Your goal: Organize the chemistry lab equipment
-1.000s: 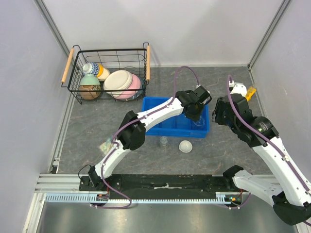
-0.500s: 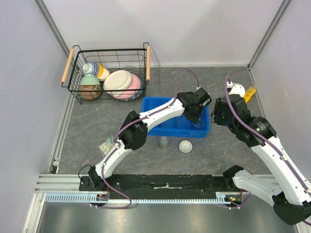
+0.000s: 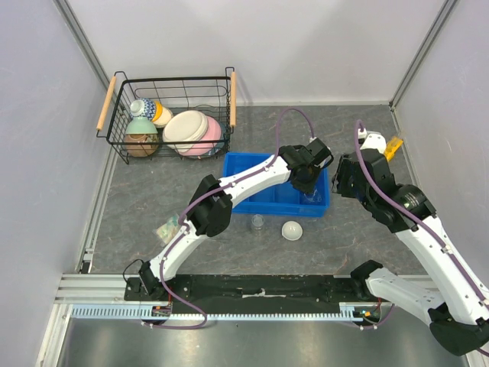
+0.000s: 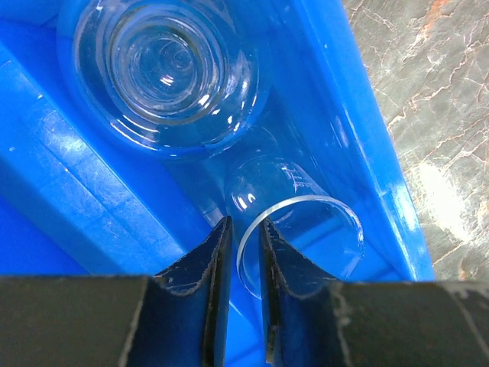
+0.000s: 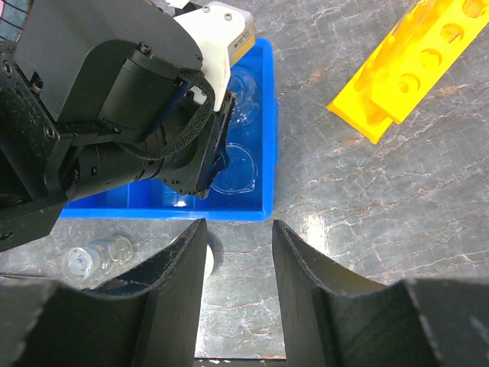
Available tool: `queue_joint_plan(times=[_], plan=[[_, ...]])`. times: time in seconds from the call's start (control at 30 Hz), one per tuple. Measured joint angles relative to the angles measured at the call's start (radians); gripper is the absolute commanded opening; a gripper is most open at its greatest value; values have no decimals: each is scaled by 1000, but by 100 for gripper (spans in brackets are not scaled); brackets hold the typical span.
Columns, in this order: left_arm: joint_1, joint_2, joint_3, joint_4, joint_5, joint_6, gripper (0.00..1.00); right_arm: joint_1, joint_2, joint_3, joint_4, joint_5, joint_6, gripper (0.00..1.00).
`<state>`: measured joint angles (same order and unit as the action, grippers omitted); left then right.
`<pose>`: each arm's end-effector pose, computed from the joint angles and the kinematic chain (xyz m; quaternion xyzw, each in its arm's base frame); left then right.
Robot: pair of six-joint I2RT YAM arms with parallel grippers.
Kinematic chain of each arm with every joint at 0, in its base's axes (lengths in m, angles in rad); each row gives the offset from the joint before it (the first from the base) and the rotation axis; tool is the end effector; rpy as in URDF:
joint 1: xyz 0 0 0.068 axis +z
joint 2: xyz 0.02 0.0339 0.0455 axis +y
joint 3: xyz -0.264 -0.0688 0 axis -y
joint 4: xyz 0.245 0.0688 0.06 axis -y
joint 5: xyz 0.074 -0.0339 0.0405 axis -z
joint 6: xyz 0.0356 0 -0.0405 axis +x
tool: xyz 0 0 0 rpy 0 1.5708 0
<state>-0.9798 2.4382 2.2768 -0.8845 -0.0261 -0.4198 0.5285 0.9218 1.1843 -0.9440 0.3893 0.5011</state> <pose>0.2948 -0.4377 0.2093 0.2636 0.9290 -0.1574 0.2066 0.1489 0.0713 0.3780 0.0711 0.8868 0.0558 0.4533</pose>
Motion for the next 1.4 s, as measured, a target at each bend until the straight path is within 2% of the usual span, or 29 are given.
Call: queue_joint_plan(times=[0.47,0.77,1.0,1.3,1.37,1.4], plan=[[-10,-26,2,-47,-28,1,37,0,-17,0,0,-1,0,48],[-10,-108,2,-119,-65,3,37,0,-17,0,-1,-15,0,49],[-10,-224,-16,-165,-124,3,38,0,16,16,-3,-48,-2,54],[-10,-525,-303,-176,-201,2,40,0,82,93,-2,-170,-38,57],[-10,-602,-396,-172,-211,1,43,5,96,94,3,-206,-45,58],[-10,-638,-443,-167,-213,-3,48,9,106,94,5,-225,-47,59]])
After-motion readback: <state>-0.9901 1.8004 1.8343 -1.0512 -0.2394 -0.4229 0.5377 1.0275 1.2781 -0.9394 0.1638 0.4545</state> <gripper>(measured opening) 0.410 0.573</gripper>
